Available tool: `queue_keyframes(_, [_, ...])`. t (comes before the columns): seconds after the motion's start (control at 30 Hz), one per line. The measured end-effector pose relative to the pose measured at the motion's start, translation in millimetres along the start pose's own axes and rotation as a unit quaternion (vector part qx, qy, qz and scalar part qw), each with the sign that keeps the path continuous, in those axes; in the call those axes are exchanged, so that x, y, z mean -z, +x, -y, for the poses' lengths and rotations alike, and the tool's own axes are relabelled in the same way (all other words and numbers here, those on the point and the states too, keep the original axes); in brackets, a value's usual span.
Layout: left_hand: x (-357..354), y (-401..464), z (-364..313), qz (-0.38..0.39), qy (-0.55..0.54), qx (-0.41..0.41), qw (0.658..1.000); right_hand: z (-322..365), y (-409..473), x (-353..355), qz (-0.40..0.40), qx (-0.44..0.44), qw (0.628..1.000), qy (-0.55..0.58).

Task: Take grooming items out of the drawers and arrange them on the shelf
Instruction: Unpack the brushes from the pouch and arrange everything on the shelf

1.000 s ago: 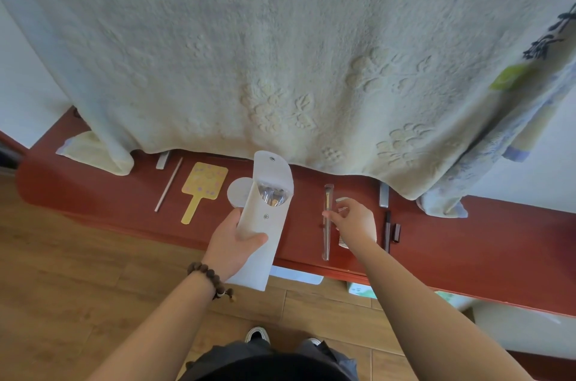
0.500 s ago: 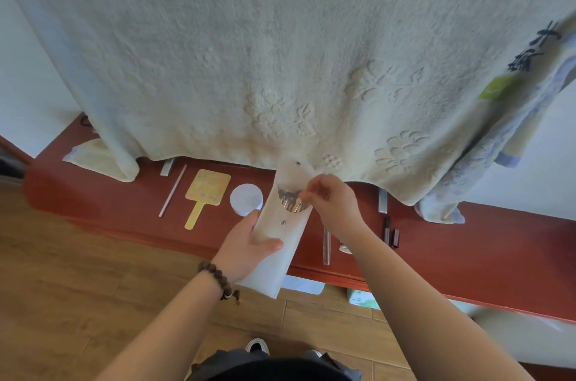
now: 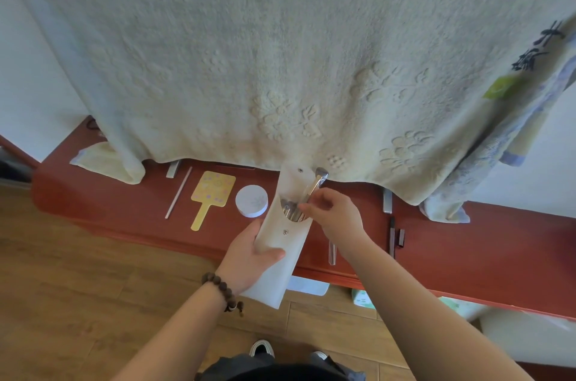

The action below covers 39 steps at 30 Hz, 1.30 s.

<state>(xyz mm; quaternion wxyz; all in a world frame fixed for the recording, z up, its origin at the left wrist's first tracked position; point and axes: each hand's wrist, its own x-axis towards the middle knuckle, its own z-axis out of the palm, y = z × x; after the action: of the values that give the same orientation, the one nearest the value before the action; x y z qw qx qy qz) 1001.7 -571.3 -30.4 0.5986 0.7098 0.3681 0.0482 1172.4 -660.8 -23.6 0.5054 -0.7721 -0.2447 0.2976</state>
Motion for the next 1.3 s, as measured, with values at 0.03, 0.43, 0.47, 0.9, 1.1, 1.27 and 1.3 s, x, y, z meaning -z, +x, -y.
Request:
queue_keyframes(0.03, [0.8,-0.7,1.8,0.001,0.005,0.002,1.000,0.9,2.6,2.2,-0.012,-0.005,0.999,0.033])
queue_keyframes(0.43, [26.5,1.6,22.6,-0.056,-0.007,0.051,0.997,-40.6,29.6,23.8,-0.015,-0.120,0.992,0.042])
queue_keyframes(0.47, [27.4,2.9,22.7,-0.059,-0.008,0.051,0.997,-45.7,31.5,18.2,-0.020,-0.130,0.991,0.011])
queue_keyframes(0.9, [31.2,2.1,34.3,-0.037,-0.034,0.074,0.996,-64.7,44.4,-7.6,-0.063,-0.157,0.980,-0.105])
queue_keyframes(1.1, [28.7,4.5,29.1,-0.023,-0.047,0.066,0.996,-74.0,46.8,-6.2,-0.076,-0.150,0.978,-0.122])
queue_keyframes(1.27, [27.5,6.4,26.2,-0.026,-0.059,0.064,0.996,-62.4,41.4,1.9,-0.114,-0.095,0.970,-0.191])
queue_keyframes(1.3, [27.2,6.9,24.9,-0.023,-0.061,0.063,0.996,-54.9,39.8,3.9,-0.130,-0.071,0.973,-0.174])
